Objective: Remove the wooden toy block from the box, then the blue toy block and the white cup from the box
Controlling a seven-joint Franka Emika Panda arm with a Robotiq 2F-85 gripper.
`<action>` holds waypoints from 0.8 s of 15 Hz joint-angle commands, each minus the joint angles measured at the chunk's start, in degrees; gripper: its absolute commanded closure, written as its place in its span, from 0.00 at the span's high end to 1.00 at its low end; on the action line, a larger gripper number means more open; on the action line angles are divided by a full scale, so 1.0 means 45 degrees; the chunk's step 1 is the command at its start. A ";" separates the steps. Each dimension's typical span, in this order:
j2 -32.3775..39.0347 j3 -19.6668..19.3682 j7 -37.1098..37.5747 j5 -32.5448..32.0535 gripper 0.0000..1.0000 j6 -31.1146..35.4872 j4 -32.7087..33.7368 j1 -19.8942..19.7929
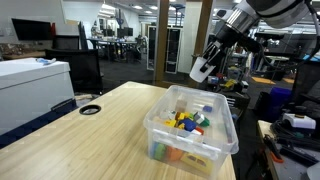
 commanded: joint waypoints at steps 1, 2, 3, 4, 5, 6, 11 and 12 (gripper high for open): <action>-0.0683 -0.0760 -0.0381 0.0696 0.42 -0.0281 -0.0017 -0.0460; -0.0712 -0.0930 -0.0373 0.0806 0.42 -0.0237 0.0020 -0.0596; -0.0520 -0.0974 -0.0184 0.0768 0.42 -0.0189 0.0053 -0.0824; -0.0381 -0.1037 -0.0145 0.0699 0.92 -0.0056 0.0062 -0.1014; -0.0193 -0.1060 -0.0123 0.0740 0.92 0.0148 0.0059 -0.1131; -0.0096 -0.1190 -0.0228 0.0820 0.97 0.0139 0.0057 -0.1129; -0.0227 -0.1264 -0.0013 0.0499 0.97 -0.0031 0.0052 -0.1092; -0.0220 -0.1264 -0.0013 0.0501 0.97 -0.0030 0.0052 -0.1093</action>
